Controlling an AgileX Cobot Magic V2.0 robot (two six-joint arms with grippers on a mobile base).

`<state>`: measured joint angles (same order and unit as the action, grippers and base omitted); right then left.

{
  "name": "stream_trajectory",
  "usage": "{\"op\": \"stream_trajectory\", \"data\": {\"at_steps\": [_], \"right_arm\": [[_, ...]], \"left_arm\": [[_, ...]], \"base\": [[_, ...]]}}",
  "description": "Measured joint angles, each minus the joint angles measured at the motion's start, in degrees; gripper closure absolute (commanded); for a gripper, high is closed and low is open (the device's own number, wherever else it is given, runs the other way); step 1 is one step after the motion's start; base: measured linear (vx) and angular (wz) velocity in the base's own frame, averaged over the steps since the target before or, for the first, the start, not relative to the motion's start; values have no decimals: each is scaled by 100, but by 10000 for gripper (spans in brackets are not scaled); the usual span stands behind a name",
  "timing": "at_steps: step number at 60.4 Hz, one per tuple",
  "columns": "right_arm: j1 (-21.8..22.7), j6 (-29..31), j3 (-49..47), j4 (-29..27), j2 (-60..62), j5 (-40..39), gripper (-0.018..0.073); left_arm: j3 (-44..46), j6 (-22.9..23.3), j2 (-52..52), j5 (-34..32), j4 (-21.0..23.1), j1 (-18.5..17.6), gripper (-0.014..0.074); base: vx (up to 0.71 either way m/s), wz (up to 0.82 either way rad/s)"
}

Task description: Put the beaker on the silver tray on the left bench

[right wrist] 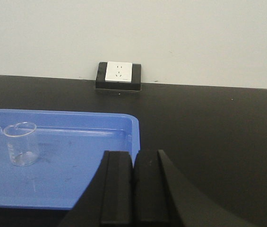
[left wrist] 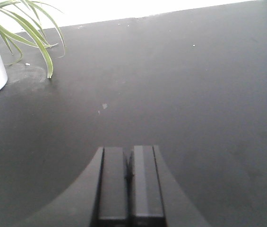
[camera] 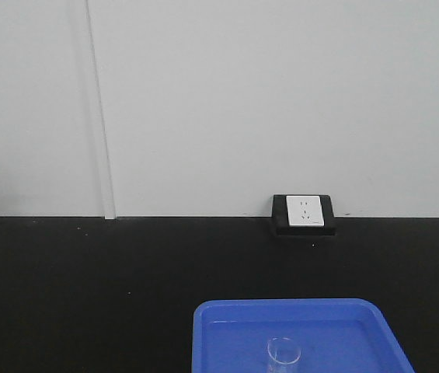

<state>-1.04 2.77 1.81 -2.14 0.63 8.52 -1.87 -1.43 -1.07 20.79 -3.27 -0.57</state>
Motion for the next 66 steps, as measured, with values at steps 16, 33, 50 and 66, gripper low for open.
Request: {"op": "stream_trajectory", "data": {"at_steps": [16,33,50,66], "right_arm": [[0,0,0,0,0,-109,571],[0,-14,0,-5,0,-1011,568],[0,-178,-622,-196,-133,-1502,559],[0,-179,-1517,-242,-1375,-1312,546]], "left_arm": [[0,0,0,0,0,0,595],[0,0,0,0,0,0,595],[0,0,0,0,0,0,595],[0,0,0,0,0,0,595]], "base": [[0,0],[0,0],[0,0],[0,0]]}}
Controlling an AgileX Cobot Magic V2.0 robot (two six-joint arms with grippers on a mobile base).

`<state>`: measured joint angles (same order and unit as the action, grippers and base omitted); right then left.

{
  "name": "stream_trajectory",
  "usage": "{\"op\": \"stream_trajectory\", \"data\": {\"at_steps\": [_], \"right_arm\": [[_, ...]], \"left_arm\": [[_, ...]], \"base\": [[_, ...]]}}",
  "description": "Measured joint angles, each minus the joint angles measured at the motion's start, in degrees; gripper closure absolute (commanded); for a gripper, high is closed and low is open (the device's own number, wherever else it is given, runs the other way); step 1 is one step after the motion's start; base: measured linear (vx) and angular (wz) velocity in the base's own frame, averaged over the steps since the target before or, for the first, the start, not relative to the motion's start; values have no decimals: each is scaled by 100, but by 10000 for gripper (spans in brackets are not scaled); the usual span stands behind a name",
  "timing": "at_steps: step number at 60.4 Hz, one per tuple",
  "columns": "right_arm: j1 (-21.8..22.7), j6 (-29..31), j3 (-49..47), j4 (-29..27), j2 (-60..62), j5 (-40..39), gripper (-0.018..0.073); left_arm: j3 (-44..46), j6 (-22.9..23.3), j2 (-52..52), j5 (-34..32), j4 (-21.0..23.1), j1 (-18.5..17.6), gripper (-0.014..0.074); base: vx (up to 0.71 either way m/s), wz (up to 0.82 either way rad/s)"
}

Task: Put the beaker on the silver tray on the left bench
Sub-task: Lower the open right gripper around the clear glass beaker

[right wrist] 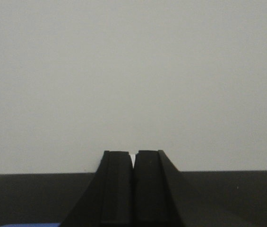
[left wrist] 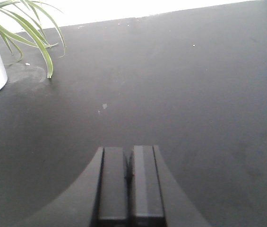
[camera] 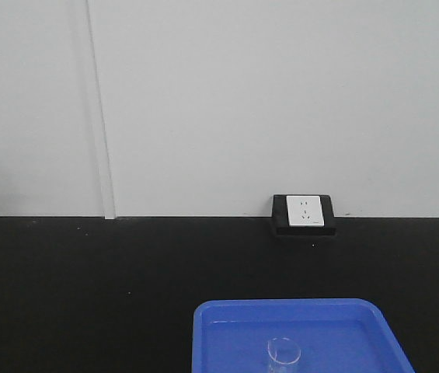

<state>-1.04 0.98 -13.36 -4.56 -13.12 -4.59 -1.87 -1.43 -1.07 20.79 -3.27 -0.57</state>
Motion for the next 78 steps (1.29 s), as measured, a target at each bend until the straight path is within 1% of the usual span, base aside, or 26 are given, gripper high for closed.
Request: {"op": "stream_trajectory", "data": {"at_steps": [11,19,22,29,32,37,42,48,55,58,63,66,72,75,78], "right_arm": [[0,0,-15,-18,-898,-88,505],[0,0,-15,-32,-1437,-325,426],[0,0,-15,-39,-1628,-366,386],[0,0,-15,-44,-1995,-444,260],[0,0,-15,-52,-2138,-493,186],[0,0,-15,-57,-2335,-603,94],[0,0,-15,-57,-2524,-775,23],[0,0,-15,-57,-2717,-1048,-8],[0,0,-15,-52,-3027,-1340,-5],[0,0,-15,33,-3255,-1390,-5],[0,-8,-15,405,-3610,-1402,-5],[0,-98,-15,850,-3878,-1426,-5],[0,-455,-15,1943,-4384,-1680,-5],[0,-793,-15,2685,-4642,-1975,-5],[0,-1177,-20,3199,-4916,-2363,-5]], "left_arm": [[0,0,0,0,0,0,595],[0,0,0,0,0,0,595],[0,0,0,0,0,0,595],[0,0,0,0,0,0,595],[0,0,0,0,0,0,595],[0,0,0,0,0,0,595],[0,0,0,0,0,0,595],[0,0,0,0,0,0,595],[0,0,0,0,0,0,595],[0,0,0,0,0,0,595],[0,0,0,0,0,0,595],[0,0,0,0,0,0,595],[0,0,0,0,0,0,595],[0,0,0,0,0,0,595],[0,0,0,0,0,0,595]], "base": [[0,0],[0,0],[0,0],[0,0],[0,0],[0,0],[0,0],[0,0],[0,0],[0,0],[0,0],[0,0],[0,0],[0,0],[0,0]]}}
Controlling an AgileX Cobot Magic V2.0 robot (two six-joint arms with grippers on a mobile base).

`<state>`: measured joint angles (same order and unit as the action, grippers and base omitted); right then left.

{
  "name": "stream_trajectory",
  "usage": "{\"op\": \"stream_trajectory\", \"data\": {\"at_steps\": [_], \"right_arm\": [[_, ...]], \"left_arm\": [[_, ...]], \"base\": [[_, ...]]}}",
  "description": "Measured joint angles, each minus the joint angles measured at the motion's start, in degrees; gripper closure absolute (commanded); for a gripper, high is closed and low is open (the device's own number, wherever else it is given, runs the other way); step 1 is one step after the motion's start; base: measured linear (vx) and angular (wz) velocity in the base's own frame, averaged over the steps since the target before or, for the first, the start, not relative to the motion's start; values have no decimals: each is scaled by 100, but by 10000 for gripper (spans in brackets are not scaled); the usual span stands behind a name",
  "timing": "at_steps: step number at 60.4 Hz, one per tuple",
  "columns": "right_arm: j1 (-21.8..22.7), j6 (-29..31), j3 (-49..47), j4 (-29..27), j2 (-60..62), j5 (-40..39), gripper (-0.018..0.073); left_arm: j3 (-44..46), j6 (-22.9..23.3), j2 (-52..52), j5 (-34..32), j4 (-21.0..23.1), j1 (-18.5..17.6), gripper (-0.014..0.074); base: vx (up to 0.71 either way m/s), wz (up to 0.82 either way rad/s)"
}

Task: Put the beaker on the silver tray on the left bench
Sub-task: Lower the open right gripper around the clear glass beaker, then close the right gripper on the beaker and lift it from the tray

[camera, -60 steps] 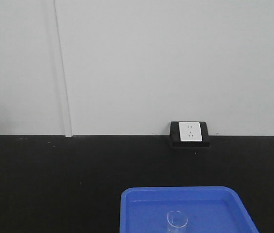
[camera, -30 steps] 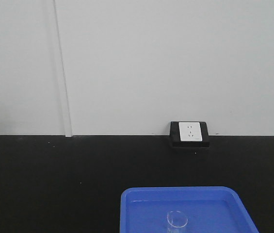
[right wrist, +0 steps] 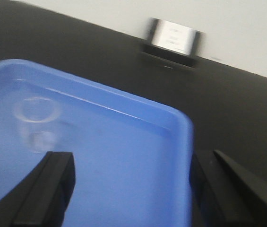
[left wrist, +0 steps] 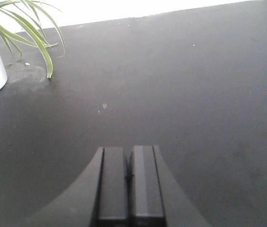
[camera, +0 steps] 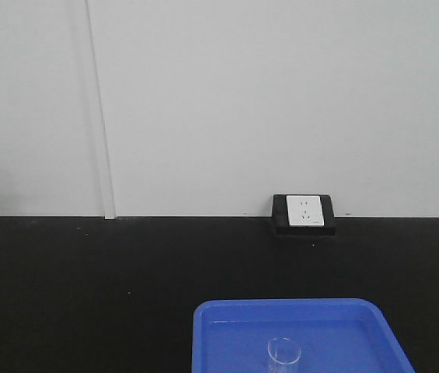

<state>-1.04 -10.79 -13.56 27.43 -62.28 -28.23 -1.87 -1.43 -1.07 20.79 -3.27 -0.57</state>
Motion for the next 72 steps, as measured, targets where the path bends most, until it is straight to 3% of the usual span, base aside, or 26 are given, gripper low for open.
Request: {"op": "stream_trajectory", "data": {"at_steps": [8,25,33,43,52,59,72], "right_arm": [[-13,-629,-38,959,-818,-904,-6],[-9,-693,-579,1184,-2788,-2027,-7],[-80,-713,-1037,1181,-3462,-2300,-7],[-568,-702,-1625,1104,-4112,-2279,-7],[-889,-556,-2037,575,-4582,-2187,-7],[-991,-480,-2316,273,-4897,-2116,-7],[-1131,-454,-2866,210,-5443,-2091,-6]], "left_arm": [[0,0,0,0,0,0,595],[0,0,0,0,0,0,595],[0,0,0,0,0,0,595],[0,0,0,0,0,0,595],[0,0,0,0,0,0,595],[0,0,0,0,0,0,595],[0,0,0,0,0,0,595]], "base": [[0,0],[0,0],[0,0],[0,0],[0,0],[0,0],[0,0]]}}
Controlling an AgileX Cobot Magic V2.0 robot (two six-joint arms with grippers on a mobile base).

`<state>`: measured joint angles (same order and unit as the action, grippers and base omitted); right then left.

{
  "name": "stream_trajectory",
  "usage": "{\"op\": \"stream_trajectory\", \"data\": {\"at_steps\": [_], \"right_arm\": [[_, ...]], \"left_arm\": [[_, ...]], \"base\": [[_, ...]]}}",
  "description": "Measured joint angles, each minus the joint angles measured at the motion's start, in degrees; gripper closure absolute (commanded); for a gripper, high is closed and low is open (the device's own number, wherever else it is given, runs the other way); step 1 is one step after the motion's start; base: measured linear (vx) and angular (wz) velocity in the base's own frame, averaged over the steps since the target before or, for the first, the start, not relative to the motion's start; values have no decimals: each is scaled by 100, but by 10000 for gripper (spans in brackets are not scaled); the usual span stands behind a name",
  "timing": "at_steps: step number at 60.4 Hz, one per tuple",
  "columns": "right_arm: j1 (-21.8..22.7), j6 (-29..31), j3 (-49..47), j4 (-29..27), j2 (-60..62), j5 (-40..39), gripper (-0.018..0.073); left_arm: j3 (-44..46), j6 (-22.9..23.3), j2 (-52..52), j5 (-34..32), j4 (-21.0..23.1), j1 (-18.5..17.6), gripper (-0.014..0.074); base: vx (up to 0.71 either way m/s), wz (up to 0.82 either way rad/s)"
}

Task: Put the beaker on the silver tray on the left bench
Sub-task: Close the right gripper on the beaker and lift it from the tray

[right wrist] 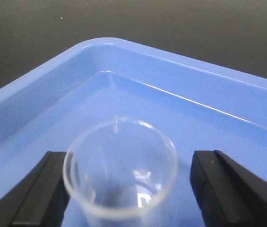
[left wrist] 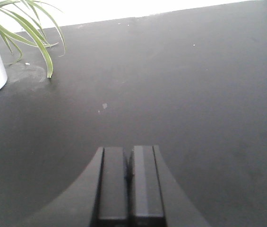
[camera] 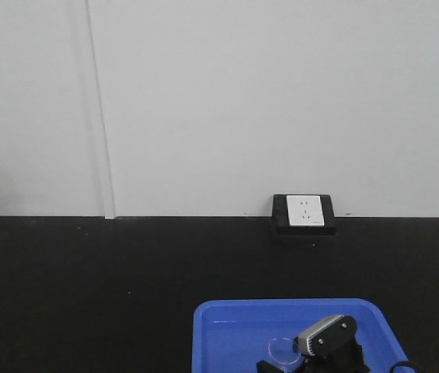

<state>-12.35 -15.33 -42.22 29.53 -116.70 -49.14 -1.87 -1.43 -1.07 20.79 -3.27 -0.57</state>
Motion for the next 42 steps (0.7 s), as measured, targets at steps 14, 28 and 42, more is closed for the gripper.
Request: {"op": "stream_trajectory", "data": {"at_steps": [14,28,42], "right_arm": [[-26,0,-298,72,-363,109,115],[-26,-371,-298,866,-1,373,438],[-26,-1580,-298,1934,1085,362,576]], "left_arm": [[0,0,0,0,0,0,595],[0,0,0,0,0,0,595],[0,0,0,0,0,0,595]], "base": [[0,0],[0,0],[0,0]]}}
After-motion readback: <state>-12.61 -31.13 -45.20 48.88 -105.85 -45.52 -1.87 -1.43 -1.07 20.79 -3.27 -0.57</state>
